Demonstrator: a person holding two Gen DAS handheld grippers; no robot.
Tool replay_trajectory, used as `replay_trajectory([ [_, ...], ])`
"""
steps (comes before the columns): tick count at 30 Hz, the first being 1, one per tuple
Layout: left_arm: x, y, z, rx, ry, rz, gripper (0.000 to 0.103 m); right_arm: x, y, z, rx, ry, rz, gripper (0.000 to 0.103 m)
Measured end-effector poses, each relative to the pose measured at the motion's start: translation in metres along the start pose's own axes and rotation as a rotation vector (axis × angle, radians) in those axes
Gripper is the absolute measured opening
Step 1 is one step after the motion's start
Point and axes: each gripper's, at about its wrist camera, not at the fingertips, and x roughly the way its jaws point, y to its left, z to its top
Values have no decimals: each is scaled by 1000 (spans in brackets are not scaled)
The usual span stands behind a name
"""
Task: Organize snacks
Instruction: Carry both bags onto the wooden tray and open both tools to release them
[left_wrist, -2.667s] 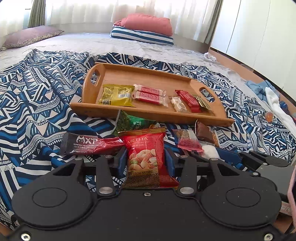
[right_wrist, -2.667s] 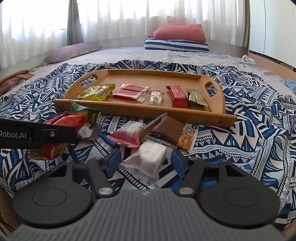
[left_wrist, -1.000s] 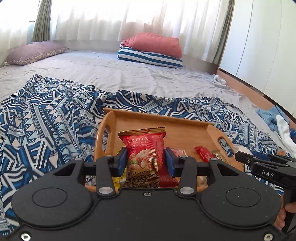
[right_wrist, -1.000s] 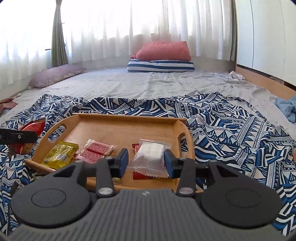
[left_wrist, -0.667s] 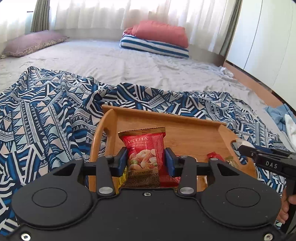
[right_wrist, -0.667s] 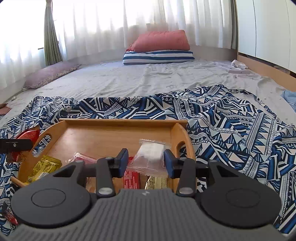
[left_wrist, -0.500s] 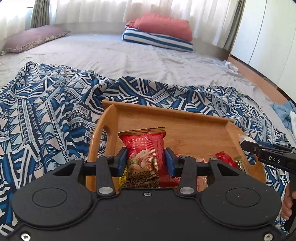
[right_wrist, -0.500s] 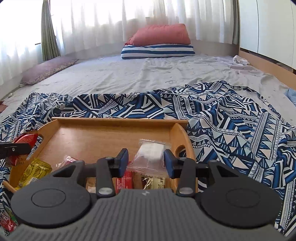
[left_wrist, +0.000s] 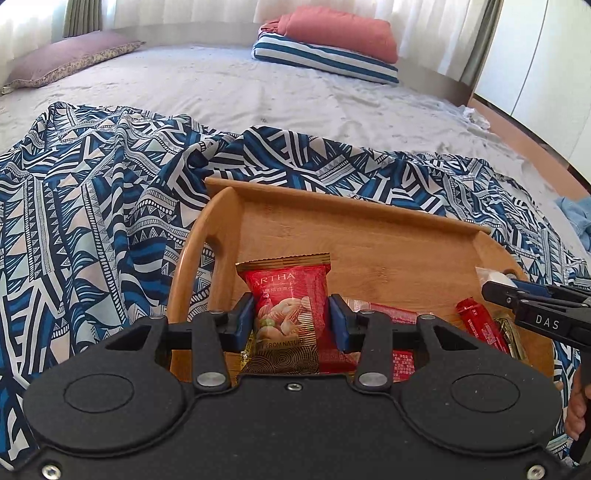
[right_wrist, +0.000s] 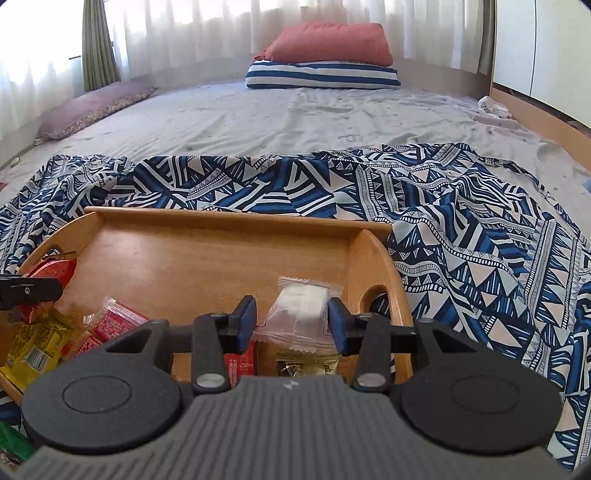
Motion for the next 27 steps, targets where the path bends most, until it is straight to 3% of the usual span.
replay_trajectory([
  [15, 6, -6, -2, 18, 4, 13, 41, 3, 2, -4, -20, 12, 0, 49],
  [22, 0, -9, -2, 38, -6, 15, 42, -4, 2, -3, -17, -4, 10, 60],
  [27, -16, -14, -5, 83, -51, 19, 53, -16, 4, -2, -23, -24, 17, 62],
])
